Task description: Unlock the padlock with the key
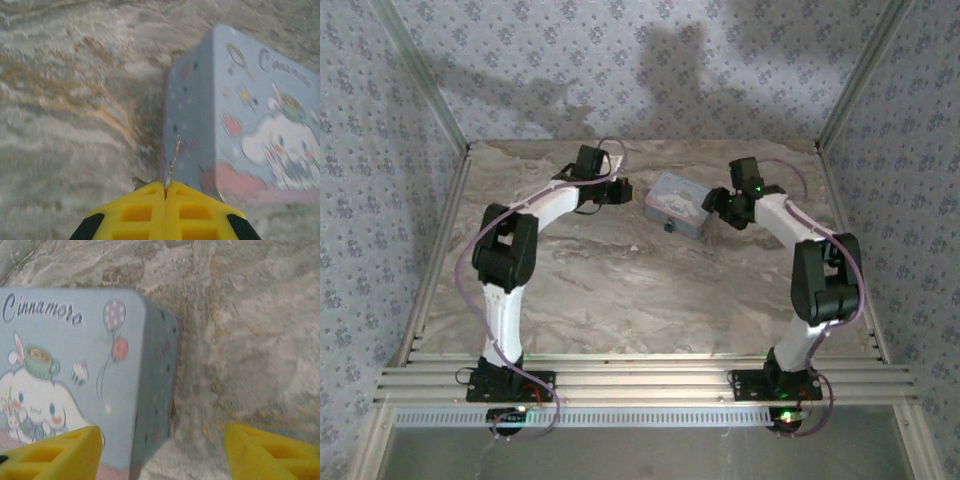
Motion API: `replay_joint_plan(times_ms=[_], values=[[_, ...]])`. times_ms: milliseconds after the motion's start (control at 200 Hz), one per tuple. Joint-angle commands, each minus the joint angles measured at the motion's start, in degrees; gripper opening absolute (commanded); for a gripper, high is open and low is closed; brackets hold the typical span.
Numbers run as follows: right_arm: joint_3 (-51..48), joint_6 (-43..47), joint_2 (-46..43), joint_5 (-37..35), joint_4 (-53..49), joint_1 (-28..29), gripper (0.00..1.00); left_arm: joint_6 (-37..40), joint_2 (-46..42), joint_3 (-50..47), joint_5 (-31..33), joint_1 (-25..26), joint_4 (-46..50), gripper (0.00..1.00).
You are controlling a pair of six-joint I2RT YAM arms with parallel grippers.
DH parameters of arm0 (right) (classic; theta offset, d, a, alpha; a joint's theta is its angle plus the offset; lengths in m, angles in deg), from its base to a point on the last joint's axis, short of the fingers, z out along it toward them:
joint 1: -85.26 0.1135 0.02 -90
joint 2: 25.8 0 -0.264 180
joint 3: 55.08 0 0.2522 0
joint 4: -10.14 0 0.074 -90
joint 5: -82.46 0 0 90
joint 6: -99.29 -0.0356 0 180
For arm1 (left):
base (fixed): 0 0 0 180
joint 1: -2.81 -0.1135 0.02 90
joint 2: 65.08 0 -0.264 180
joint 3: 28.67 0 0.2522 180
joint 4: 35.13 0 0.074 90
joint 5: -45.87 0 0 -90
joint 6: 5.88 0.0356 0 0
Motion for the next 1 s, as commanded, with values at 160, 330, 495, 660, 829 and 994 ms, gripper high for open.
replay_joint_plan(times_ms=[160,330,495,660,829,994], values=[[11.8,8.4,12.0,14.1,-2.3,-2.7,0.65,2.5,7.0,13.4,-0.5,2.3,9.8,0.00],[13.8,10.6,14.6,19.4,-2.1,-1.3,0.61,2.2,1.9,5.3,-1.1,3.8,5.9,0.00],[12.4,14.4,13.4,20.6,-3.2,2.3,0.60,0.3,-7.1,-9.1,-2.2,4.2,-1.5,0.00],[9.3,14.1,11.0,18.9,-3.0,6.0,0.60,-0.5,-15.3,-20.2,0.0,4.4,-3.8,0.00],[7.4,9.3,7.1,12.9,-3.5,7.7,0.67,-2.0,-20.4,-26.0,2.3,2.6,-3.8,0.00],[5.8,8.9,-1.9,2.6,-5.9,8.6,0.72,-1.8,-25.4,-30.6,3.1,0.9,-4.2,0.00]])
